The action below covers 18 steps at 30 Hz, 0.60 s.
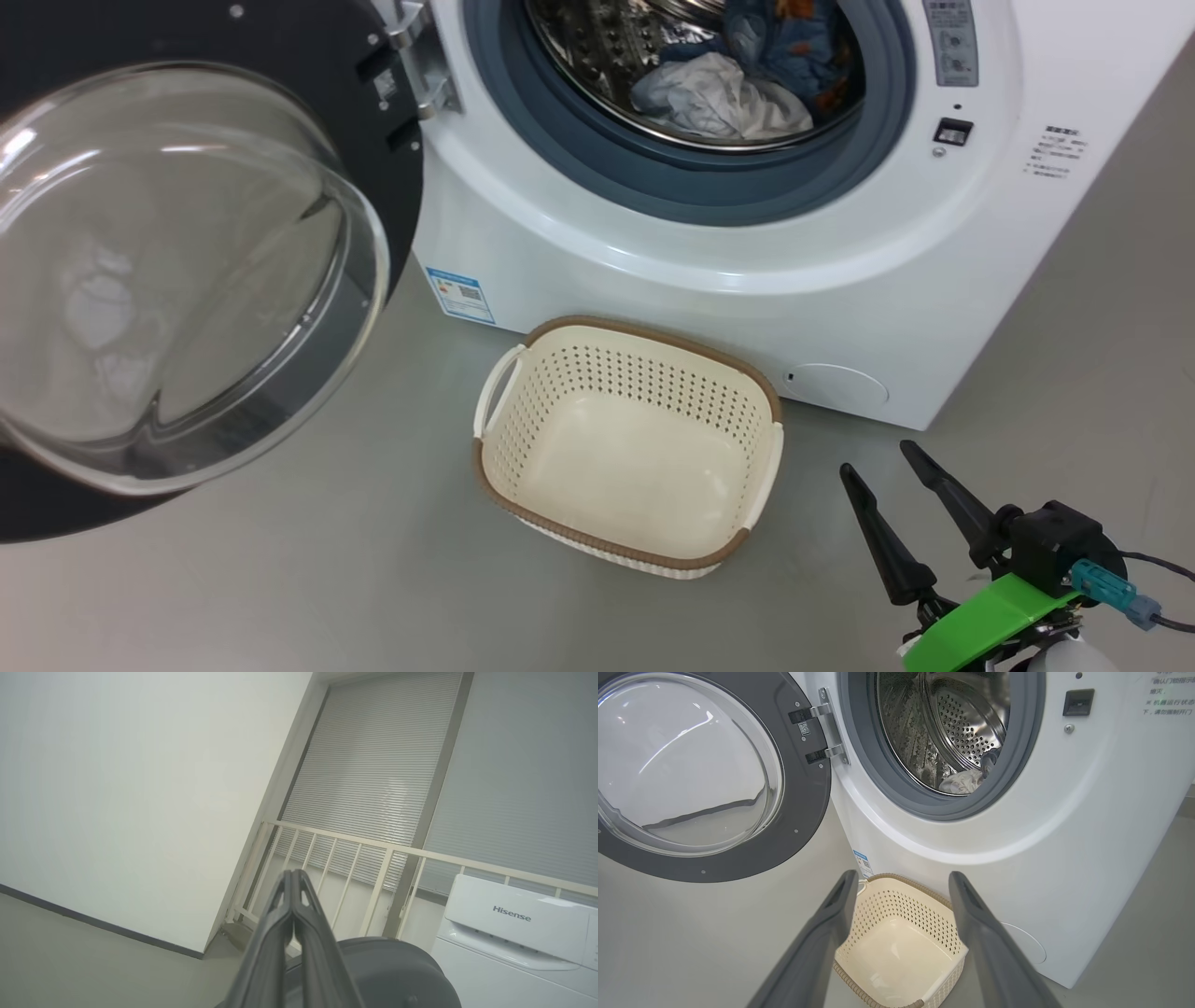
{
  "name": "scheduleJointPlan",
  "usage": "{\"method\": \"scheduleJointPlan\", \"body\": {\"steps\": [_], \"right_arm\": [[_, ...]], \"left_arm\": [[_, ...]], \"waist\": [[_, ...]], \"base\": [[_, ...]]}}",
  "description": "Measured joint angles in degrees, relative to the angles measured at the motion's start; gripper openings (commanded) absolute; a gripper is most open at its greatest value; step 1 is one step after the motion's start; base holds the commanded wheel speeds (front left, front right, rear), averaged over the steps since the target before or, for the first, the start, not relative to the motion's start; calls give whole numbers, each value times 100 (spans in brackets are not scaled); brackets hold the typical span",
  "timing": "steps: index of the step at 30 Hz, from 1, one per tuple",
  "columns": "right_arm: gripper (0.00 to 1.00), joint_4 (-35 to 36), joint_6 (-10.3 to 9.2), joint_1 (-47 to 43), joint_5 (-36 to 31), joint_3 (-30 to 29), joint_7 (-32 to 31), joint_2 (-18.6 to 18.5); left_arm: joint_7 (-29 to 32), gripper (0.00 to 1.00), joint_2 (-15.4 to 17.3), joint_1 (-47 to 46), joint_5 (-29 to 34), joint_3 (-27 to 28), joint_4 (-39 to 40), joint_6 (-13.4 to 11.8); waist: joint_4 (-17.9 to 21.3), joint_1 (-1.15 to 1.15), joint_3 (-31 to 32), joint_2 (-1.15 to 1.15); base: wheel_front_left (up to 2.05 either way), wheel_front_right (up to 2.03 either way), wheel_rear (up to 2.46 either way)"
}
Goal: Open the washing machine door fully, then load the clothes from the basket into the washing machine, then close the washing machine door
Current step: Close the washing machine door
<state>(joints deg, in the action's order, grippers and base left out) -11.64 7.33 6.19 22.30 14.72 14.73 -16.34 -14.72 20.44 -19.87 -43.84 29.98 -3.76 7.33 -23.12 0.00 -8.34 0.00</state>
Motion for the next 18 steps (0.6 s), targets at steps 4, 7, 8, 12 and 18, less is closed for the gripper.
{"method": "scheduleJointPlan", "body": {"steps": [4,7,8,12,18], "right_arm": [[100,3,0,3,0,0,0,-1],[100,16,0,19,0,8,0,-5],[100,15,0,44,0,16,0,-9],[100,27,0,148,-1,42,0,-22],[100,20,0,195,-1,80,0,-22]], "left_arm": [[14,0,548,-528,-839,112,-988,0],[321,0,1005,-912,-1395,122,-1894,-1],[481,0,1136,-1052,-1581,127,-2179,-1],[1582,0,1513,-1524,-2293,37,-3211,-1],[3095,0,1936,-2142,-2908,-197,-4331,-2]], "waist": [[121,0,-81,0],[186,0,-165,0],[209,0,-195,0],[284,0,-299,0],[305,0,-420,0]], "base": [[0,0,0],[0,0,0],[0,0,0],[0,0,0],[0,0,0]]}}
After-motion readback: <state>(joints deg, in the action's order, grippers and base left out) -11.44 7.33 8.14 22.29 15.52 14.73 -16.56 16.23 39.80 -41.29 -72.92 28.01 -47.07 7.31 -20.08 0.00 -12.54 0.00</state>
